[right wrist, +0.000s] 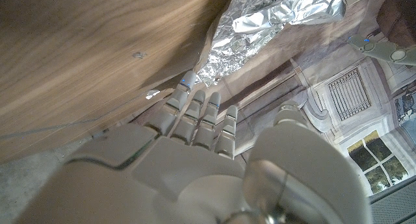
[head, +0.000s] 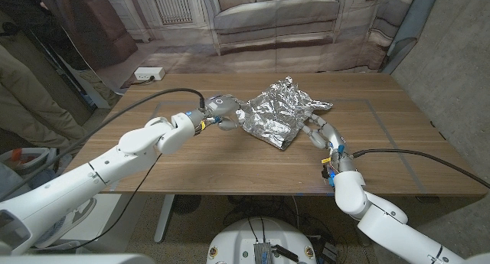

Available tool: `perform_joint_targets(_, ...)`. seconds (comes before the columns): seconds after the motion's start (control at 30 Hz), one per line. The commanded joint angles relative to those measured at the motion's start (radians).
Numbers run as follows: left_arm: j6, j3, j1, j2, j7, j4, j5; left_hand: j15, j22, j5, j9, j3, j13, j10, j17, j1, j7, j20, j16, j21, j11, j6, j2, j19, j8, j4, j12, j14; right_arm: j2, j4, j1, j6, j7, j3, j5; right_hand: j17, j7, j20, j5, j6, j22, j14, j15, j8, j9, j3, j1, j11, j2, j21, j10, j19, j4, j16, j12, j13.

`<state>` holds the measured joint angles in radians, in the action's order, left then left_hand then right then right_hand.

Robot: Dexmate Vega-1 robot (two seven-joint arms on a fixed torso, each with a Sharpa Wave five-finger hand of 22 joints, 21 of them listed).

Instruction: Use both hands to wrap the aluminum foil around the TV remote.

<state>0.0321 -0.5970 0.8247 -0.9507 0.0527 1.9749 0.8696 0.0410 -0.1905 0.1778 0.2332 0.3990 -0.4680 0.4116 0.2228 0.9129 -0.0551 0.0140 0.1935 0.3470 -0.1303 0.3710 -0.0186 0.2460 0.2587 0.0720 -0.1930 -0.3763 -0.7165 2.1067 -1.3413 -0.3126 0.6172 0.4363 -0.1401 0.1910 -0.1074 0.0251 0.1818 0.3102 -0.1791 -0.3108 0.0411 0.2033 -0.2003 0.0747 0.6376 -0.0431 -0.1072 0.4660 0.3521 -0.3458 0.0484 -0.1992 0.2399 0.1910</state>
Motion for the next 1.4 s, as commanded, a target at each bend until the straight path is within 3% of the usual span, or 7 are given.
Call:
perform_joint_targets(0.03, 0.049, -0.071, -0.037, 0.039, 0.005, -0.070, 0.099, 0.033, -0.002, 0.006, 0.003, 0.002, 0.001, 0.000, 0.001, 0.009, -0.001, -0.015, 0.004, 0.000, -0.005, -0.001, 0.004, 0.004, -0.001, 0.007, -0.004, -0.002, 0.005, 0.010, -0.014, -0.002, 0.004, -0.010, 0.004, 0.002, -0.003, 0.003, -0.004, -0.003, -0.004, -0.001, 0.006, 0.000, -0.002, 0.000, -0.007, 0.004, 0.001, -0.004, -0.001, -0.008, 0.007, 0.003, 0.000, 0.003)
perform_joint_targets(0.57, 0.092, -0.173, -0.115, 0.147, -0.087, -0.231, 0.171, 0.057, 0.000, 0.011, 0.005, 0.010, 0.014, 0.043, -0.003, 0.027, -0.012, -0.028, 0.020, 0.003, -0.015, 0.045, -0.009, 0.028, 0.015, 0.017, -0.022, -0.036, 0.011, 0.007, -0.020, -0.004, 0.004, -0.008, 0.008, 0.002, -0.004, 0.002, -0.004, -0.002, -0.004, -0.003, 0.006, 0.001, -0.002, 0.001, -0.008, 0.004, 0.001, -0.007, 0.004, -0.010, 0.008, 0.002, 0.002, 0.003)
perform_joint_targets(1.4, 0.112, -0.245, -0.184, 0.213, -0.120, -0.341, 0.124, 0.068, 0.001, 0.010, 0.007, 0.013, 0.028, 0.068, -0.009, 0.035, -0.021, -0.037, 0.022, 0.000, -0.022, 0.073, -0.017, 0.036, 0.023, 0.022, -0.029, -0.049, 0.025, 0.001, -0.029, 0.007, 0.014, -0.014, 0.023, 0.002, -0.005, 0.002, -0.004, 0.005, -0.004, -0.006, 0.007, 0.003, -0.002, 0.001, -0.011, 0.004, 0.001, -0.012, 0.010, -0.012, 0.009, 0.002, 0.003, 0.003)
